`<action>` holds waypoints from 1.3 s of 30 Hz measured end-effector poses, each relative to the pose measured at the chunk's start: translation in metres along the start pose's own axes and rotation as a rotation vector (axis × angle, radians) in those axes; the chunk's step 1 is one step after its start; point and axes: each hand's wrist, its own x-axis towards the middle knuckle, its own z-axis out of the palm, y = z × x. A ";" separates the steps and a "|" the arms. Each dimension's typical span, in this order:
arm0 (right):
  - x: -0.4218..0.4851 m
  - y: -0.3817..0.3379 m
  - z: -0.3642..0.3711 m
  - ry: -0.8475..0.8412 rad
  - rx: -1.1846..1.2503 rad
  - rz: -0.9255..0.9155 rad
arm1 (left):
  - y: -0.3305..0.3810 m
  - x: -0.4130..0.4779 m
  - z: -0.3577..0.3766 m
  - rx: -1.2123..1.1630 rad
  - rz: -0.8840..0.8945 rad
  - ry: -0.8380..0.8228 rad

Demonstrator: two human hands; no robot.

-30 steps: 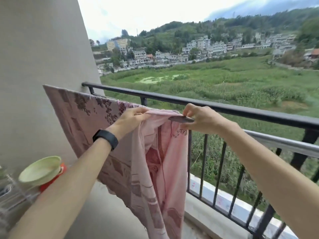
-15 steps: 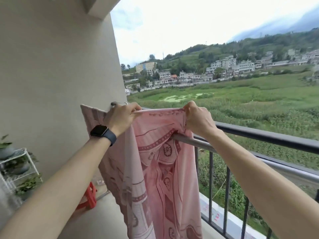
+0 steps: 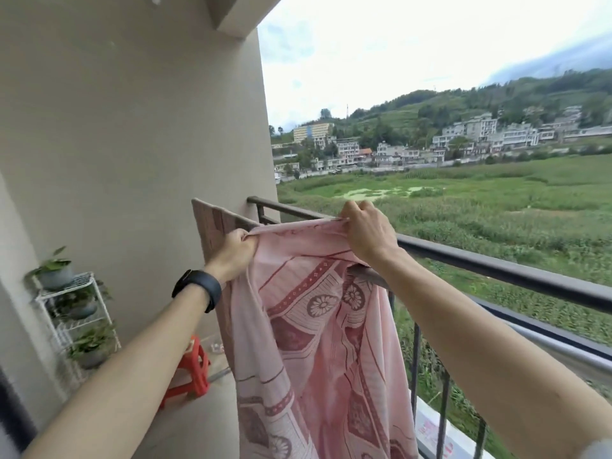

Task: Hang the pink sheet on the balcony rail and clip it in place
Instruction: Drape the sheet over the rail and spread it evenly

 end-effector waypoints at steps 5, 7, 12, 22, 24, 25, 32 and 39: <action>0.069 0.005 0.069 -0.151 -0.195 0.366 | -0.065 0.074 0.002 0.477 0.228 -0.188; 0.101 0.001 0.102 -0.215 -0.163 0.421 | -0.083 0.116 0.008 0.640 0.331 -0.105; 0.194 -0.001 0.174 -0.139 0.134 0.544 | -0.116 0.230 0.015 0.804 0.597 0.215; 0.297 -0.028 0.258 -0.109 0.253 0.330 | -0.166 0.366 -0.010 0.677 0.396 0.288; 0.325 -0.029 0.265 -0.082 0.274 0.299 | -0.175 0.396 -0.011 0.637 0.358 0.308; 0.345 -0.029 0.256 -0.063 0.280 0.299 | -0.163 0.412 -0.014 0.642 0.333 0.319; 0.411 -0.018 0.303 -0.066 0.232 0.207 | -0.184 0.497 0.009 0.632 0.273 0.397; 0.471 -0.028 0.313 -0.074 0.252 0.186 | -0.171 0.556 0.004 0.549 0.168 0.467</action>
